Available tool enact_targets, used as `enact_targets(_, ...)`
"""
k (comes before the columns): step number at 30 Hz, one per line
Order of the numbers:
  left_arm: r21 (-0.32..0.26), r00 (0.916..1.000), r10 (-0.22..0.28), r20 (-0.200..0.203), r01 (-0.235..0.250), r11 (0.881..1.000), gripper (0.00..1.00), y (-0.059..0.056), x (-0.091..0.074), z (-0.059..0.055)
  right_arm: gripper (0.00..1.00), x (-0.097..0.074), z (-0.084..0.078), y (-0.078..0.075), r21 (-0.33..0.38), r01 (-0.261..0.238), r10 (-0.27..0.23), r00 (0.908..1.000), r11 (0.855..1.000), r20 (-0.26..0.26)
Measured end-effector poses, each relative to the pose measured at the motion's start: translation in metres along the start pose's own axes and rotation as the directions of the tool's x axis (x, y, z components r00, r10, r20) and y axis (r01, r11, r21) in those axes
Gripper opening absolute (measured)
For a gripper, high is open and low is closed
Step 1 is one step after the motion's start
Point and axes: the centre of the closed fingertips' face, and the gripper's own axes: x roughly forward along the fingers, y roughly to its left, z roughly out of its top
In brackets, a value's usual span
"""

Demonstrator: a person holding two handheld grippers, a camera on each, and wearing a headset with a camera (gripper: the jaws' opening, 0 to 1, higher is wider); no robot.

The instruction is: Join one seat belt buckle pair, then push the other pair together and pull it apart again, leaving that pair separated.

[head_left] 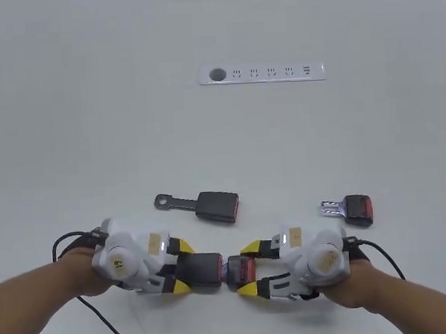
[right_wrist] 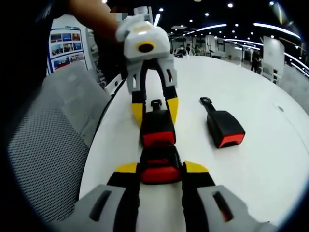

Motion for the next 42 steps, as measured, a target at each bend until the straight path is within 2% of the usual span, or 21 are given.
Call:
enact_targets(21, 0.02, 0.9997, -0.018, 0.017, 0.017, 1.0, 0.31, -0.001, -0.001, 0.0, 0.32, -0.002, 0.0, 0.002, -0.005, 0.016, -0.016, 0.9996, 1.0, 0.024)
enact_targets(28, 0.009, 0.9996, -0.02, 0.02, 0.02, 1.0, 0.32, -0.001, -0.001, 0.0, 0.32, -0.002, 0.001, 0.002, -0.011, 0.021, -0.021, 0.9995, 1.0, 0.022)
enact_targets(32, 0.025, 0.9996, -0.026, 0.007, 0.026, 0.999, 0.33, -0.001, 0.0, 0.002, 0.34, 0.0, 0.001, 0.002, -0.008, 0.027, -0.027, 0.9996, 1.0, 0.012)
enact_targets(36, 0.016, 0.9987, -0.022, -0.045, 0.023, 1.0, 0.34, -0.002, 0.001, 0.003, 0.36, 0.001, 0.002, 0.003, -0.027, 0.042, -0.042, 0.9989, 0.999, -0.021)
enact_targets(37, 0.036, 0.9977, -0.022, -0.063, 0.025, 0.999, 0.34, -0.002, 0.001, 0.003, 0.4, 0.001, -0.003, 0.001, -0.023, 0.064, -0.066, 0.9958, 0.998, -0.064)
enact_targets(38, 0.03, 0.9976, -0.015, -0.067, 0.018, 0.999, 0.37, -0.002, 0.001, 0.004, 0.51, 0.001, -0.004, -0.002, -0.01, 0.092, -0.093, 0.9919, 0.996, -0.086)
enact_targets(39, 0.028, 0.9946, 0.041, -0.095, -0.038, 0.999, 0.44, 0.006, -0.002, 0.002, 0.73, 0.001, 0.003, 0.0, -0.005, 0.094, -0.094, 0.994, 0.996, -0.056)
enact_targets(40, -0.002, 0.9958, 0.045, -0.079, -0.046, 0.999, 0.52, 0.005, -0.006, 0.006, 0.85, -0.001, 0.013, 0.0, 0.039, 0.11, -0.11, 0.9939, 0.993, -0.004)
enact_targets(41, -0.029, 0.9979, 0.048, -0.043, -0.05, 0.998, 0.59, 0.005, -0.009, 0.012, 0.85, -0.006, 0.017, -0.002, 0.064, 0.127, -0.128, 0.9917, 0.99, 0.013)
enact_targets(42, -0.067, 0.9973, 0.073, 0.007, -0.072, 0.995, 0.61, 0.009, -0.015, 0.02, 0.79, -0.014, 0.02, -0.005, 0.072, 0.146, -0.148, 0.9885, 0.987, 0.03)
